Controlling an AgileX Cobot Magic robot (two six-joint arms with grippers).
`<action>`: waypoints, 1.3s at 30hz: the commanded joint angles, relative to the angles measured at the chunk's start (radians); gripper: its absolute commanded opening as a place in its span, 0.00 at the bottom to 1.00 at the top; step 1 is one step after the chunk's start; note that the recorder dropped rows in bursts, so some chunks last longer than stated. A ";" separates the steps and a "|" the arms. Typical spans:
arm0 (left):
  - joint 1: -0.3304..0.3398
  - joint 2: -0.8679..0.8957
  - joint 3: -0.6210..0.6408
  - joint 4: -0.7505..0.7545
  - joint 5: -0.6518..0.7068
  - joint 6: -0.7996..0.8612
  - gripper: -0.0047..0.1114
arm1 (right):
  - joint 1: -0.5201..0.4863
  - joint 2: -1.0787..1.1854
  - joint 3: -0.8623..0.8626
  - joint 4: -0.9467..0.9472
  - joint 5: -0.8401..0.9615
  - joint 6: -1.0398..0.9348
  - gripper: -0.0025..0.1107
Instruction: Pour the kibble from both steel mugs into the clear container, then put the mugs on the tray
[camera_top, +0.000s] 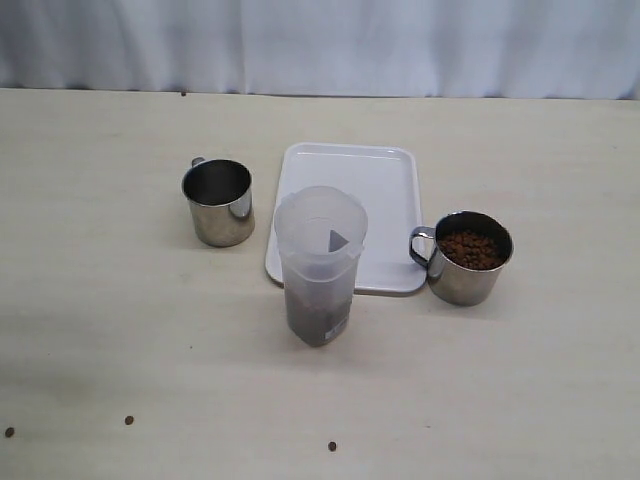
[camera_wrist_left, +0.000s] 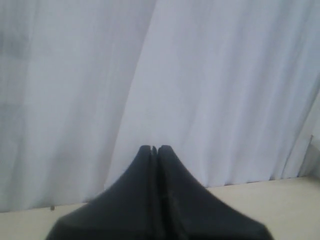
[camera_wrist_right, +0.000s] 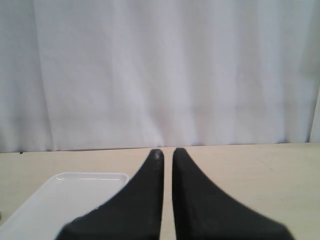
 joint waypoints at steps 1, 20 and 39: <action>0.002 -0.207 0.100 -0.053 0.110 0.010 0.04 | 0.003 -0.004 0.002 0.002 -0.012 -0.005 0.06; 0.002 -0.406 0.295 -0.284 0.126 0.183 0.04 | 0.003 -0.004 0.002 0.002 -0.012 -0.005 0.06; -0.014 -0.419 0.496 -0.388 0.148 0.378 0.04 | 0.003 -0.004 0.002 0.002 -0.012 -0.005 0.06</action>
